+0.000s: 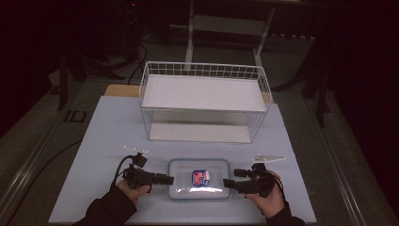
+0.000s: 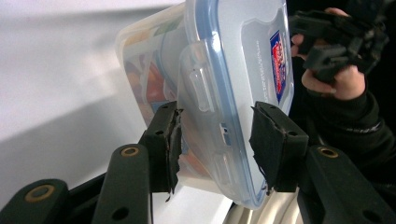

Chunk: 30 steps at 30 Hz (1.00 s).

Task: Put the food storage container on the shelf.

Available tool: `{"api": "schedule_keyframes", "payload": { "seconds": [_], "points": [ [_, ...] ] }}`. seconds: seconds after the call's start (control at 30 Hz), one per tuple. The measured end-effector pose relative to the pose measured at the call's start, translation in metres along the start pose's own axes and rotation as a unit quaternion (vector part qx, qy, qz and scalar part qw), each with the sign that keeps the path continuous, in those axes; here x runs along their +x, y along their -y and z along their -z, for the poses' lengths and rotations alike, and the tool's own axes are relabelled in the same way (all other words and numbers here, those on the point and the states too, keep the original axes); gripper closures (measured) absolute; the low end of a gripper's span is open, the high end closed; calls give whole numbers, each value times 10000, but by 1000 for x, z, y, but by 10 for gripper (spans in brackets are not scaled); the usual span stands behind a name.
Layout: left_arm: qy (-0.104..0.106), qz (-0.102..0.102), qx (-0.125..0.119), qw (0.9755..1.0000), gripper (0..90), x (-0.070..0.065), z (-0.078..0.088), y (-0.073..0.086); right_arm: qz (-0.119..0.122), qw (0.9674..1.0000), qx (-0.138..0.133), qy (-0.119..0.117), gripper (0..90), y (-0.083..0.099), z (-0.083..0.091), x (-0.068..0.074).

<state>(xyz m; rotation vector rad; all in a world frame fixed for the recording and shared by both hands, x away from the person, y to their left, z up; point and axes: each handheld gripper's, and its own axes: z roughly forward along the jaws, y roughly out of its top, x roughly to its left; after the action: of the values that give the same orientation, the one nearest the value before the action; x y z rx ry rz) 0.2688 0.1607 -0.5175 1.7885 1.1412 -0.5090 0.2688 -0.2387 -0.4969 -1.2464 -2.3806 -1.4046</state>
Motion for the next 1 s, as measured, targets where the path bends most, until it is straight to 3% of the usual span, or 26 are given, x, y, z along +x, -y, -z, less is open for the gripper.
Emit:
{"api": "schedule_keyframes", "payload": {
  "seconds": [0.1, 0.17, 0.37, 0.57, 0.7, 0.8, 1.0],
  "points": [
    [-2, -67, -14, 10000, 553, -3, 1, 2, -261, 9993, 126, -235, 239, 1, -4, -4],
    [-28, -123, -13, 9999, 557, -4, 2, 3, -413, 9982, 206, -385, 305, 2, -5, -7],
    [-41, -156, -50, 9999, 559, -6, 2, 5, -586, 9964, 293, -538, 446, 3, -4, -9],
    [-129, -195, -87, 9997, 563, -10, 2, 8, -823, 9941, 290, -643, 482, 4, -1, -12],
    [-244, -237, -149, 9993, 565, -17, 2, 11, -837, 9943, 260, -615, 490, 5, 2, -9],
    [-365, -393, -241, 9983, 565, -22, 2, 12, -770, 9953, 226, -536, 491, 5, 3, -6],
    [-403, -595, -424, 9965, 566, -27, 4, 2, -614, 9969, 81, -486, 494, -3, 8, -6]
  ]
}}
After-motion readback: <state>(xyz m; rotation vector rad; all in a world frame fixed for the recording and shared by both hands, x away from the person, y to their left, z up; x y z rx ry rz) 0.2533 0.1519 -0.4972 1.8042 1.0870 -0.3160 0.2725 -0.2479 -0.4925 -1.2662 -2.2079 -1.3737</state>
